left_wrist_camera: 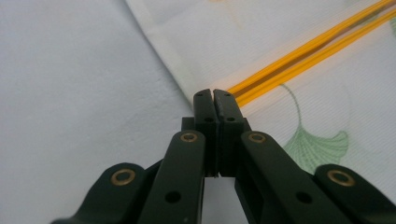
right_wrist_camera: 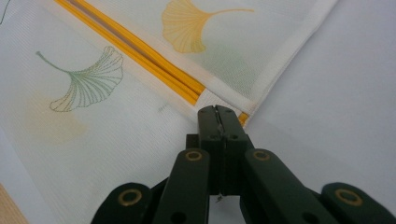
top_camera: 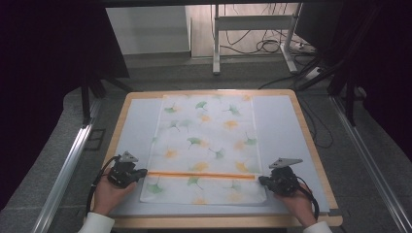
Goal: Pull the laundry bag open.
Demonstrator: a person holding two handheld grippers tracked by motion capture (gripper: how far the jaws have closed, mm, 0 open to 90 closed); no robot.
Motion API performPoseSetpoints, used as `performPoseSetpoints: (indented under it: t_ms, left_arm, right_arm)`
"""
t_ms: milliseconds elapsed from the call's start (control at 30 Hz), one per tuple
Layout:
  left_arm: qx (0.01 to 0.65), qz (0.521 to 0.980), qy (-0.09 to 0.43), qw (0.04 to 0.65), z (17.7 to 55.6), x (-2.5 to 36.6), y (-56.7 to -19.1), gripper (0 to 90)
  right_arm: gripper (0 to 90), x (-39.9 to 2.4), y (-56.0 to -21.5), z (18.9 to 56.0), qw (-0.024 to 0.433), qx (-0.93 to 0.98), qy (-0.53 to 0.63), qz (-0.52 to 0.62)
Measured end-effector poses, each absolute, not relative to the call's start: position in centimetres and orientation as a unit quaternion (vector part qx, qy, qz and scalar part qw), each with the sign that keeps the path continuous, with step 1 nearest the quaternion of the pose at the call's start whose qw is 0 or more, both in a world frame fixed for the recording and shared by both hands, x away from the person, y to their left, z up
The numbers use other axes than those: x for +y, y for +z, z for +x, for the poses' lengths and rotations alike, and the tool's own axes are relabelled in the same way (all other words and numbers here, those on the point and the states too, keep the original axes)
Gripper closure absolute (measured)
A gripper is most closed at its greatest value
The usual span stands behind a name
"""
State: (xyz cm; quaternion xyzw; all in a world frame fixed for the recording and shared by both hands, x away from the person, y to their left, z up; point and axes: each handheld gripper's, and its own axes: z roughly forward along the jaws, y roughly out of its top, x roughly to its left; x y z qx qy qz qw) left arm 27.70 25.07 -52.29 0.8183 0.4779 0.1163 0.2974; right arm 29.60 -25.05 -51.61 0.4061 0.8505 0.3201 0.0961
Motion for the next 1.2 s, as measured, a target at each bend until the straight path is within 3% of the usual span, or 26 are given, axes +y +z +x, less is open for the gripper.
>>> performPoseSetpoints:
  t_ms: [67,200,300,333,400,867,1200]
  left_arm:
    - [0.471,0.818,0.129,0.304,27.6,24.9,-52.3,88.4]
    - [0.466,0.81,0.152,0.321,27.4,24.8,-52.2,73.8]
    - [0.468,0.798,0.173,0.339,27.1,24.8,-51.8,65.4]
    - [0.471,0.794,0.172,0.343,27.1,24.9,-51.7,58.6]
    - [0.47,0.793,0.167,0.35,27.0,25.0,-51.7,53.3]
    - [0.478,0.778,0.187,0.363,27.0,25.6,-51.1,40.1]
    - [0.502,0.764,0.193,0.356,27.1,27.6,-51.5,37.5]
  right_arm:
    - [89.5,-25.0,-51.6,29.6,0.099,0.852,0.319,0.402]
    - [88.2,-25.1,-51.7,29.3,0.108,0.854,0.325,0.392]
    - [70.9,-25.1,-51.6,29.1,0.09,0.855,0.335,0.385]
    - [62.0,-25.0,-51.4,28.9,0.091,0.854,0.337,0.387]
    - [54.8,-24.8,-51.1,28.7,0.094,0.847,0.347,0.391]
    - [39.9,-25.8,-49.6,29.1,0.141,0.82,0.395,0.391]
    - [38.8,-29.3,-50.1,30.4,0.179,0.792,0.392,0.433]
